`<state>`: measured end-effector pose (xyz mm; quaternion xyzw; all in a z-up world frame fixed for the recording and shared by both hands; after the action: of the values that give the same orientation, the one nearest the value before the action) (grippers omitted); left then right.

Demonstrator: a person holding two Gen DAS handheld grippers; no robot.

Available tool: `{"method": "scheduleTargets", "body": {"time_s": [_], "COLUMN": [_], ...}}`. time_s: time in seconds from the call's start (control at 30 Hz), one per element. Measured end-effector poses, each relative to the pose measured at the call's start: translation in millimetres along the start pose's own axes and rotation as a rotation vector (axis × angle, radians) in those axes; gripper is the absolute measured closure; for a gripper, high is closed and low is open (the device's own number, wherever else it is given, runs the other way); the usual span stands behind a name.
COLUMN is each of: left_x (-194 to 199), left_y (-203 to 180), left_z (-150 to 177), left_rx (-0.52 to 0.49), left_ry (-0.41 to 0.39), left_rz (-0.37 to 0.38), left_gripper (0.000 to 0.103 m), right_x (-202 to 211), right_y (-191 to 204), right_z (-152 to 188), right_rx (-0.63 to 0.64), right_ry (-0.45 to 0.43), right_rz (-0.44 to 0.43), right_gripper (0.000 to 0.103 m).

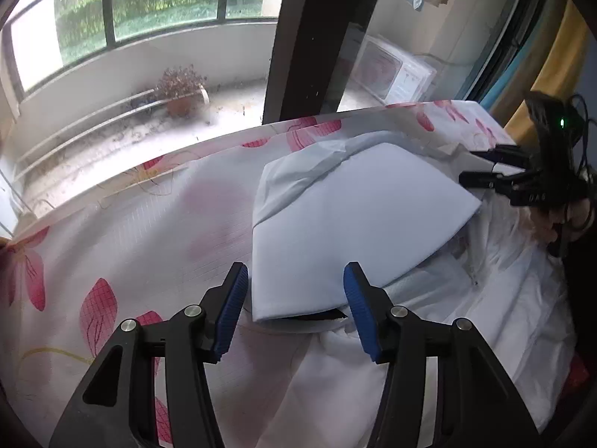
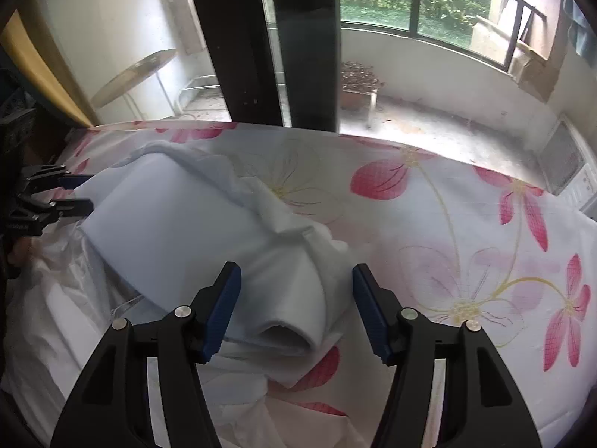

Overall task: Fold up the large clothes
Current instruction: 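Grasp the collar with the right gripper while the left gripper holds it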

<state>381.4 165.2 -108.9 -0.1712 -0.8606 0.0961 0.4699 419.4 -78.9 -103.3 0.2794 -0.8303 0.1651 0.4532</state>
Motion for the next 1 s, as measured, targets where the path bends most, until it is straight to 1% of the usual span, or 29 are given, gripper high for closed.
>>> {"method": "scheduleTargets", "body": {"time_s": [0.03,0.07,0.1,0.13,0.17,0.2,0.23,0.27,0.3,0.33,0.4,0.47,0.5,0.57,0.67,0.7,0.73,0.77,0.8,0.83,0.87,0.9,0.93,0.97,1.0], "left_x": [0.1,0.6,-0.6,-2.1,-2.7,-3.2,-3.7,-2.9,-0.7,2.5,12.8,22.7,26.5,26.2,23.2,23.1,22.5,22.3,19.5,15.8,13.5,10.5,8.0,6.1,4.1], "left_y": [0.3,-1.0,-2.7,-2.8,-4.2,-5.6,-6.5,-6.9,-8.1,-9.1,-13.1,-20.2,-23.9,-29.3,-29.4,-28.0,-26.0,-24.6,-21.1,-17.3,-14.7,-10.5,-7.7,-6.4,-6.8], "left_z": [0.0,1.0,1.7,1.3,1.2,0.9,-0.1,0.1,-0.9,-1.9,-4.4,-6.6,-6.4,-4.9,0.3,1.8,2.0,0.7,-0.2,-2.0,-4.1,-6.8,-8.0,-6.4,-6.0], "left_rx": [0.0,-0.007,-0.018,-0.026,-0.036,-0.044,-0.046,-0.05,-0.057,-0.062,-0.079,-0.105,-0.12,-0.15,-0.163,-0.162,-0.156,-0.15,-0.134,-0.115,-0.098,-0.076,-0.06,-0.057,-0.058], "left_ry": [0.002,0.003,0.002,0.001,0.0,-0.001,-0.003,-0.007,-0.02,-0.033,-0.071,-0.116,-0.132,-0.126,-0.118,-0.123,-0.122,-0.119,-0.101,-0.077,-0.058,-0.039,-0.029,-0.022,-0.015], "left_rz": [0.003,0.001,-0.001,-0.001,-0.002,0.009,0.013,0.007,-0.004,-0.008,-0.01,-0.019,-0.022,-0.027,-0.014,-0.016,-0.02,-0.02,-0.01,0.011,0.026,0.041,0.052,0.06,0.063], "left_gripper": [0.047,0.047,0.047,0.047,0.047,0.053,0.058,0.065,0.076,0.082,0.088,0.089,0.089,0.089,0.089,0.089,0.088,0.088,0.087,0.082,0.077,0.07,0.066,0.066,0.066], "right_x": [-0.9,0.2,1.4,3.1,5.2,8.4,10.5,13.5,18.3,23.3,33.2,38.3,37.2,32.2,29.8,29.6,28.6,26.5,22.2,15.3,12.3,9.6,7.6,7.4,6.9], "right_y": [2.5,5.2,9.0,13.4,17.1,21.9,23.4,24.3,24.1,22.3,18.2,16.2,15.0,14.8,9.4,6.4,2.6,-0.8,-2.8,-6.2,-7.7,-10.5,-12.2,-11.8,-10.5], "right_z": [-0.9,0.3,1.0,1.7,2.2,2.5,2.3,1.7,0.4,-0.6,-2.8,-4.6,-4.3,-2.9,1.6,2.1,2.9,3.5,4.5,6.3,6.6,7.2,7.7,8.0,8.1], "right_rx": [0.007,0.017,0.03,0.052,0.076,0.11,0.125,0.14,0.153,0.161,0.175,0.183,0.189,0.2,0.179,0.163,0.149,0.139,0.131,0.119,0.109,0.091,0.07,0.064,0.063], "right_ry": [-0.003,-0.007,-0.01,-0.017,-0.026,-0.039,-0.046,-0.057,-0.081,-0.104,-0.154,-0.183,-0.175,-0.146,-0.136,-0.134,-0.121,-0.099,-0.066,-0.026,-0.017,-0.017,-0.026,-0.029,-0.031], "right_rz": [0.001,-0.008,-0.017,0.0,0.016,0.037,0.053,0.071,0.097,0.117,0.149,0.157,0.154,0.136,0.098,0.076,0.052,0.03,0.007,-0.023,-0.037,-0.057,-0.077,-0.084,-0.091], "right_gripper": [0.045,0.059,0.064,0.068,0.076,0.078,0.085,0.087,0.088,0.089,0.089,0.089,0.089,0.088,0.086,0.081,0.073,0.062,0.055,0.048,0.048,0.048,0.048,0.049,0.055]}}
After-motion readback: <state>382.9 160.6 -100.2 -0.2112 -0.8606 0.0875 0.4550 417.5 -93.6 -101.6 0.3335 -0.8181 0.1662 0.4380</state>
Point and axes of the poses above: each gripper's, at about its wrist camera, not at the fingertips, and x roughly against the way its jaws point, y to its left, z to its underside, the point moved 1 cm from there along -x, roughly the way its jaws point, and after that the axes turned 9 degrees about z, right-handed, at the moved point
